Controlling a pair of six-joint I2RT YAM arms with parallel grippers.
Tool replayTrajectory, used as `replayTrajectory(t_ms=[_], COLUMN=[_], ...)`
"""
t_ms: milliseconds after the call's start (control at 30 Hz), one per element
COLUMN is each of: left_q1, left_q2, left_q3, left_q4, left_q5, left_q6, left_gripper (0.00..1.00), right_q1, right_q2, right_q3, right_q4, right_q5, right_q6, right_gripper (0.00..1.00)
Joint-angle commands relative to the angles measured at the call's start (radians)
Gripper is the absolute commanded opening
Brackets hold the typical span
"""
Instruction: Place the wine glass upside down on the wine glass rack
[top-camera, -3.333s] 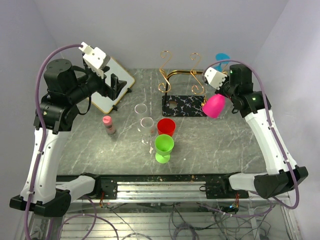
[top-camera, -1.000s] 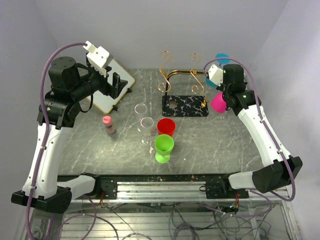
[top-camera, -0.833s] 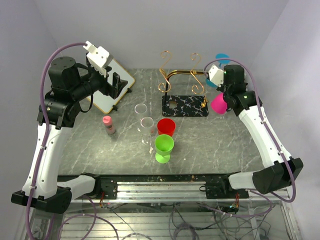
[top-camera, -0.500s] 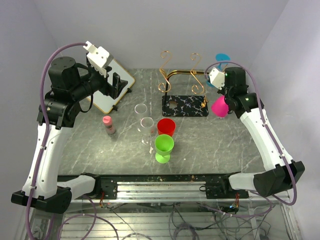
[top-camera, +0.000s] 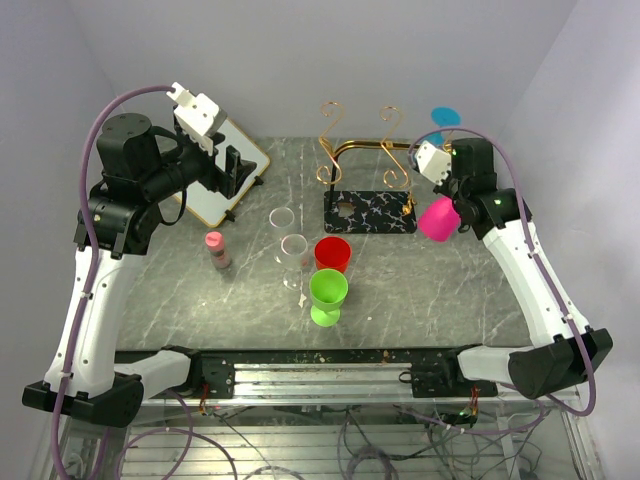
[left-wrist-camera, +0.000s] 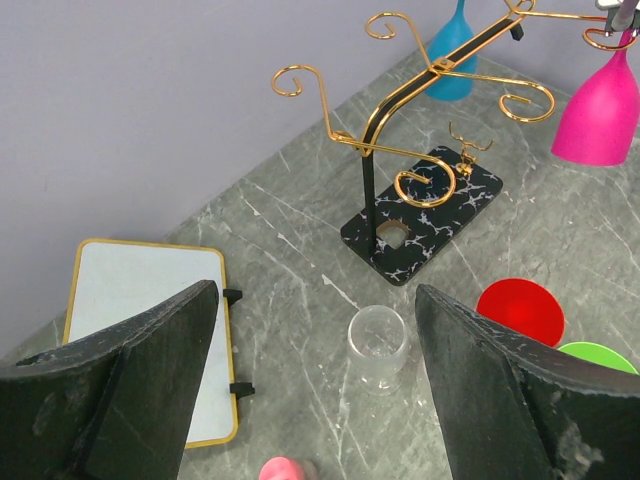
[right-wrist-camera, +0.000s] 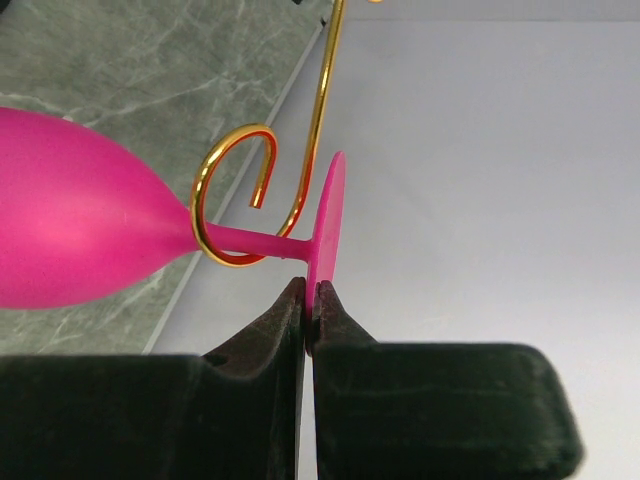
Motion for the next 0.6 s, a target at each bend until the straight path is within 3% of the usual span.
replayTrajectory(t_ms=[0,567], left_q1=[0.008,0.008], left_q2=[-0.006,-0.008], left_q3=[0.007,0.002], left_q4=[0.008,0.003], left_q5=[0.023,0.023], left_q6=[0.005,0.018], left_gripper=[0.9,0.9], right_q1=[-0.002,0.047], right_q2=[-0.019,0.029], right_q3=[0.019,0.069], right_q4=[-0.031,-0.062], right_q5=[-0.041,-0.064], right_q6=[0.004,0.018], right_gripper=[0.0,0.0])
